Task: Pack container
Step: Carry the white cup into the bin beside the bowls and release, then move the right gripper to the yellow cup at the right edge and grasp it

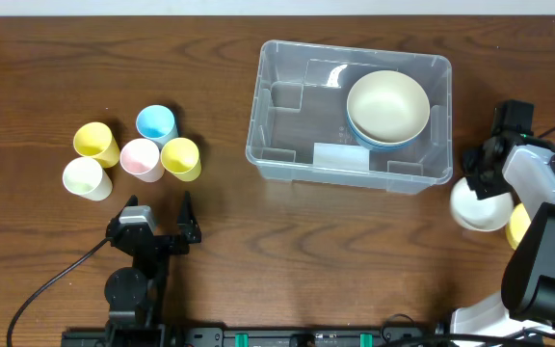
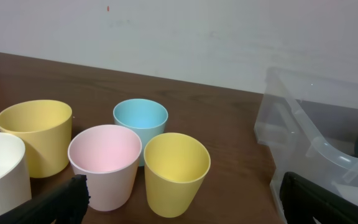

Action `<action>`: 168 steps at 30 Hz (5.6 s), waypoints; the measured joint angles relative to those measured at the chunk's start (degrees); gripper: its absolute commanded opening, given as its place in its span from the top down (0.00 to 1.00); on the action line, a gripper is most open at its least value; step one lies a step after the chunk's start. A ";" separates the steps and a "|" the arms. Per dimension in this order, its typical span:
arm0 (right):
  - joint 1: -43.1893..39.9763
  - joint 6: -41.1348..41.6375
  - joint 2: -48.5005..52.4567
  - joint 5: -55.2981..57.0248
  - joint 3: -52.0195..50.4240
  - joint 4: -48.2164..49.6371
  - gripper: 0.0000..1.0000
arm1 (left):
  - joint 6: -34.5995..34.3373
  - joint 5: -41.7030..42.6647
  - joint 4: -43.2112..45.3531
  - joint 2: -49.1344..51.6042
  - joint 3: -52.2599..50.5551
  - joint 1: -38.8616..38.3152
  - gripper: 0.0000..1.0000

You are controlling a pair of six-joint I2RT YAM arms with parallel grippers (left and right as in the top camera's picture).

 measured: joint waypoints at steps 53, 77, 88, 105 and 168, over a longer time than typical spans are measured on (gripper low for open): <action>42.03 -55.23 5.84 -2.23 51.69 -20.65 0.99 | 0.00 0.00 0.00 0.00 0.00 0.00 0.02; 50.66 -57.61 22.91 -0.13 51.69 -17.44 0.77 | 0.02 0.00 0.00 0.00 0.00 0.00 0.02; 50.66 -55.34 22.91 2.60 51.69 -17.62 0.25 | 0.00 0.00 0.00 0.00 0.00 0.00 0.02; 35.93 -24.00 12.72 18.49 68.35 -52.61 0.01 | 0.00 0.00 0.00 0.00 0.00 0.00 0.02; -15.30 -17.81 8.24 1.92 8.85 -15.80 0.64 | 0.00 0.00 0.00 0.00 0.00 0.00 0.02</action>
